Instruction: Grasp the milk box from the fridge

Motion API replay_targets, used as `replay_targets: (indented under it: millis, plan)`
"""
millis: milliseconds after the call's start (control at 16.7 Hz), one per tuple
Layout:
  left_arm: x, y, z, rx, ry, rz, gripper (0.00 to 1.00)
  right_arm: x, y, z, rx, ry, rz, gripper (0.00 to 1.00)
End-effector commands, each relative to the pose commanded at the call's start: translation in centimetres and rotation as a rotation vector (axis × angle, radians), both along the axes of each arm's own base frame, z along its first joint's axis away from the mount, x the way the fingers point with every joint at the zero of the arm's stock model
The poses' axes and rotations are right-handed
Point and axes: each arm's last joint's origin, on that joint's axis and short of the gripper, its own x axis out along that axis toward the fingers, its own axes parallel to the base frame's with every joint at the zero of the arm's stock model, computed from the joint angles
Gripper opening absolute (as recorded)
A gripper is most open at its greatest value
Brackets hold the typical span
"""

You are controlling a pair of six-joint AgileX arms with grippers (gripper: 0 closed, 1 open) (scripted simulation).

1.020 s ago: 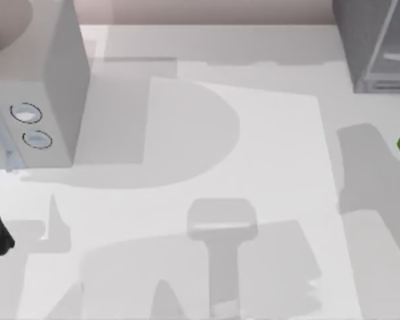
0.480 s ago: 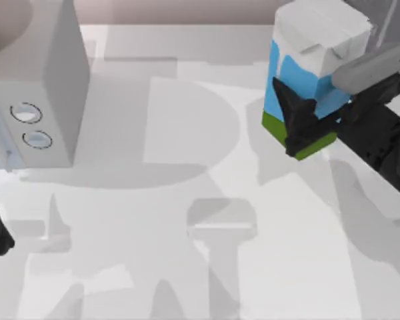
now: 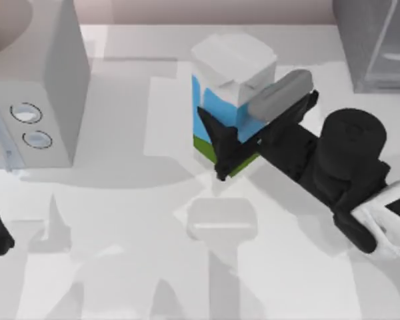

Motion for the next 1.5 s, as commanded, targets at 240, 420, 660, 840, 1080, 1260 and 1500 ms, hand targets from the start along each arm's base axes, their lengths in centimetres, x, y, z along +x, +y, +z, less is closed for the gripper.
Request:
replay_targets:
  millis: [240,420,660,840,1080,1260,1500]
  plan:
    - [0.0,0.0,0.0,0.000,0.000,0.000,1.00,0.1,0.3,-0.3,0.001,-0.002,0.008,0.00]
    - [0.0,0.0,0.0,0.000,0.000,0.000,1.00,0.1,0.2,-0.4,-0.001,0.003,0.003,0.00]
    - [0.0,0.0,0.0,0.000,0.000,0.000,1.00,1.7,1.7,-1.6,0.003,-0.002,0.006,0.00]
    - [0.0,0.0,0.0,0.000,0.000,0.000,1.00,3.1,3.2,-3.2,0.001,0.000,0.007,0.00]
    - [0.0,0.0,0.0,0.000,0.000,0.000,1.00,3.9,4.1,-4.0,0.001,-0.002,0.008,0.00]
    - [0.0,0.0,0.0,0.000,0.000,0.000,1.00,3.9,4.1,-4.0,0.001,-0.002,0.008,0.08]
    - [0.0,0.0,0.0,0.000,0.000,0.000,1.00,3.9,4.1,-4.0,0.001,-0.002,0.008,0.38]
